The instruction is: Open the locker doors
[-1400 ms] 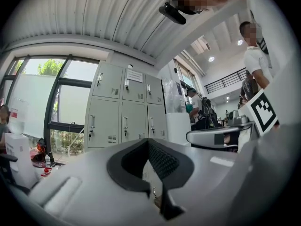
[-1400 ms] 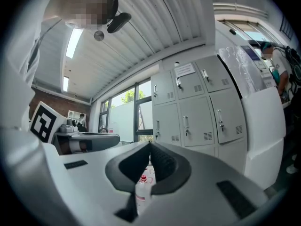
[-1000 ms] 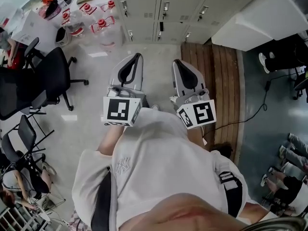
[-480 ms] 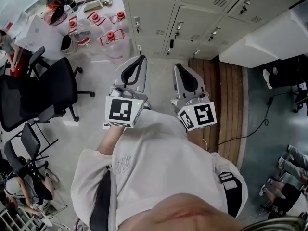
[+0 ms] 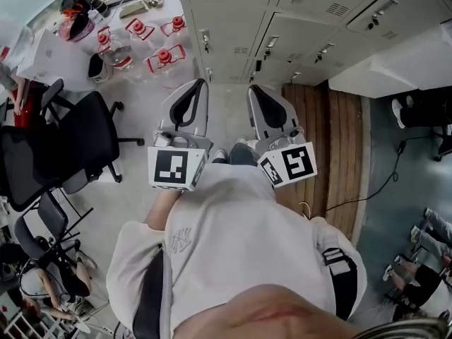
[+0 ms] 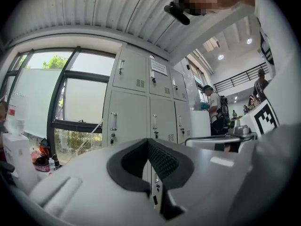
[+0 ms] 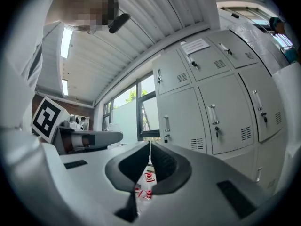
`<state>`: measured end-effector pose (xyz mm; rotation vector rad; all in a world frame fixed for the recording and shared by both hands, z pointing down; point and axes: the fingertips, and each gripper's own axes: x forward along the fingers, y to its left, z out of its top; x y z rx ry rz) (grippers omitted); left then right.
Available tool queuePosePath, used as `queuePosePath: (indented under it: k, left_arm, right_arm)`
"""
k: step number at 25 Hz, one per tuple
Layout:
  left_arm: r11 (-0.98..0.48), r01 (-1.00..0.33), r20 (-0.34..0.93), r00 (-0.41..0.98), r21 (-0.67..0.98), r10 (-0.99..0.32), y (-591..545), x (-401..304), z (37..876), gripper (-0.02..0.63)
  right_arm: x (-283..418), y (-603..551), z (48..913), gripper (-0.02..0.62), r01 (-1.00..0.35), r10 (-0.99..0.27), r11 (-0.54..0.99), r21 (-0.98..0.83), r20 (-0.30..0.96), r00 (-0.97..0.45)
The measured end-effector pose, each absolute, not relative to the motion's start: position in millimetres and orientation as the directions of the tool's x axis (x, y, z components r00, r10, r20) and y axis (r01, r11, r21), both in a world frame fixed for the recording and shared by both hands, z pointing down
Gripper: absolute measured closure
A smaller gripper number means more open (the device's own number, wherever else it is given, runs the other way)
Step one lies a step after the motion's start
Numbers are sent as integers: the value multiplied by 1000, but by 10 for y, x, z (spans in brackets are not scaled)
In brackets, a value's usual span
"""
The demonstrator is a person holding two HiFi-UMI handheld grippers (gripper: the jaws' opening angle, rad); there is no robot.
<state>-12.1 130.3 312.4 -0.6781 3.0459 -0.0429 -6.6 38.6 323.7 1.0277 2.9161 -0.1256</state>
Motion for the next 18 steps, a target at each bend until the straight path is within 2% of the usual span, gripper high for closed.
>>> queuePosePath:
  k: [18]
  left_arm:
    - [956,-290,-82,-953,-37,-292,1170,-1426,3037,611]
  right_arm:
    - [-1478,380,3006,581,750,745,661,3,-122,-656]
